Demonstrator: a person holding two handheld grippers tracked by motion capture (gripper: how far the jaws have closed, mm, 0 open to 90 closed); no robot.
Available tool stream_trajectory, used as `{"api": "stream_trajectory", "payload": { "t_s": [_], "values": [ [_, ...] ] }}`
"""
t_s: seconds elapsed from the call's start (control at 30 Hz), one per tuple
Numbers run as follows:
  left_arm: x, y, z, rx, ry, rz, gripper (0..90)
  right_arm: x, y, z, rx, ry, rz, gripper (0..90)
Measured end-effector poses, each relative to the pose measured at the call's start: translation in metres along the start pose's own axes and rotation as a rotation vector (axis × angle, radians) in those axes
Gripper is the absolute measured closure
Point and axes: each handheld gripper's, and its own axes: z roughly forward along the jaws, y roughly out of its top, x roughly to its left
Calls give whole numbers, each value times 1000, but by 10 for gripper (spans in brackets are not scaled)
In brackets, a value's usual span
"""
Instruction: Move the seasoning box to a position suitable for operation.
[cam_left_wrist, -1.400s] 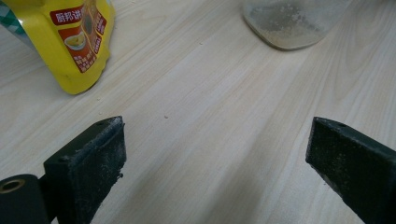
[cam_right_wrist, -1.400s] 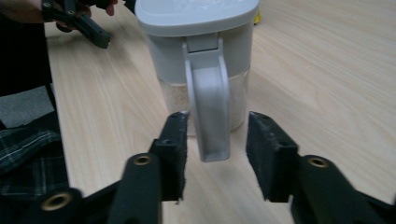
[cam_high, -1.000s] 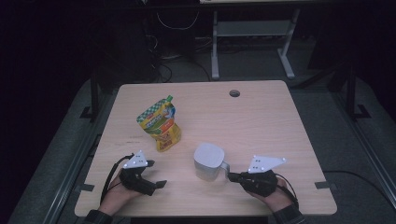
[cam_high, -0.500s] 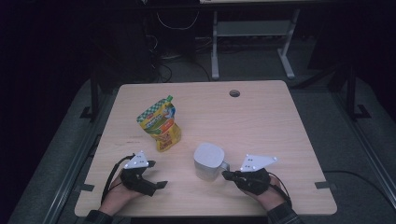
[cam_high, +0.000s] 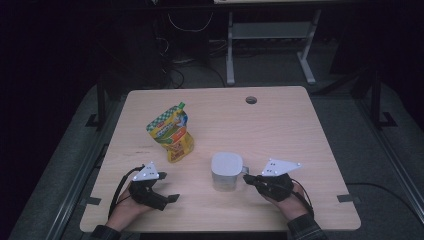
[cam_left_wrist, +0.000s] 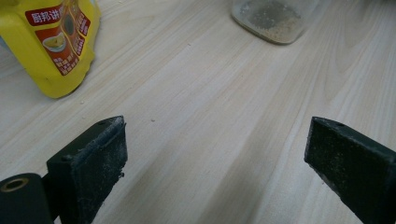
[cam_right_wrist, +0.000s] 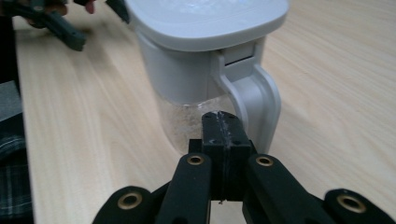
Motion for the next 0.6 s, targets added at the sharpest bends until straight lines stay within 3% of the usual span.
{"api": "stream_trajectory", "payload": {
  "t_s": [0.17,0.6],
  "values": [
    [-1,0,1,-3,-2,-2,55,-9,2,0,-7,-33,14,899],
    [-5,2,2,-5,-13,2,55,-25,5,6,-21,-61,54,899]
  ]
}}
